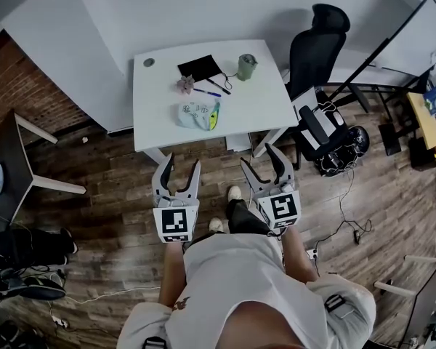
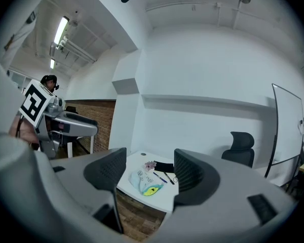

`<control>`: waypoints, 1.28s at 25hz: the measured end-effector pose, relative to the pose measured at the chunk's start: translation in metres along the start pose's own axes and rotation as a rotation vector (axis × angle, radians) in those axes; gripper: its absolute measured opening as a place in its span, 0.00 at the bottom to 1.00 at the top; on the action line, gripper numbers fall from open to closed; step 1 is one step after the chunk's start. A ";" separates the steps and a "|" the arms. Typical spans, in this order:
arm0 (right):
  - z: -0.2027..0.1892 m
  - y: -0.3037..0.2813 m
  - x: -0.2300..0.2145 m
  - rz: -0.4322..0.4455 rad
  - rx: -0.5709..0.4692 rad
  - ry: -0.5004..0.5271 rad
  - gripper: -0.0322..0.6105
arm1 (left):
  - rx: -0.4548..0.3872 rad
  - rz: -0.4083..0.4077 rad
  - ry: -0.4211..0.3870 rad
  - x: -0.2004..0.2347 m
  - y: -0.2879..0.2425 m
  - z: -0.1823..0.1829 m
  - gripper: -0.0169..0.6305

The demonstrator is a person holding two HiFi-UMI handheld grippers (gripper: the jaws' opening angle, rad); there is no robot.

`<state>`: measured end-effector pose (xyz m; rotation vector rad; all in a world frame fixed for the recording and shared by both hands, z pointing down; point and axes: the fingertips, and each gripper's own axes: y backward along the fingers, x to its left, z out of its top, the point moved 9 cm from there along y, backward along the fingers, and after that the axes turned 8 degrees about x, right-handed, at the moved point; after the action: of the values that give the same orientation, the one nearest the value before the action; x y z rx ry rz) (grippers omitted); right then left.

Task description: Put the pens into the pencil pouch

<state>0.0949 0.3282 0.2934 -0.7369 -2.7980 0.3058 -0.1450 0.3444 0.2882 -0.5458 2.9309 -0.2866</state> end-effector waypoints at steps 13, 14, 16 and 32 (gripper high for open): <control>0.005 -0.081 -0.052 0.030 -0.012 -0.013 0.51 | 0.015 0.024 -0.011 0.024 -0.081 0.008 0.39; 0.006 -0.087 -0.057 0.034 -0.012 -0.013 0.51 | 0.019 0.026 -0.013 0.025 -0.088 0.009 0.39; 0.008 -0.099 -0.067 0.043 -0.008 -0.013 0.51 | 0.026 0.033 -0.014 0.028 -0.102 0.012 0.39; 0.012 -0.194 -0.150 0.147 -0.001 -0.013 0.50 | 0.071 0.117 -0.016 0.038 -0.209 0.035 0.38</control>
<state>0.1304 0.0856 0.3066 -0.9456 -2.7612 0.3357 -0.1024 0.1340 0.2949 -0.3632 2.9099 -0.3686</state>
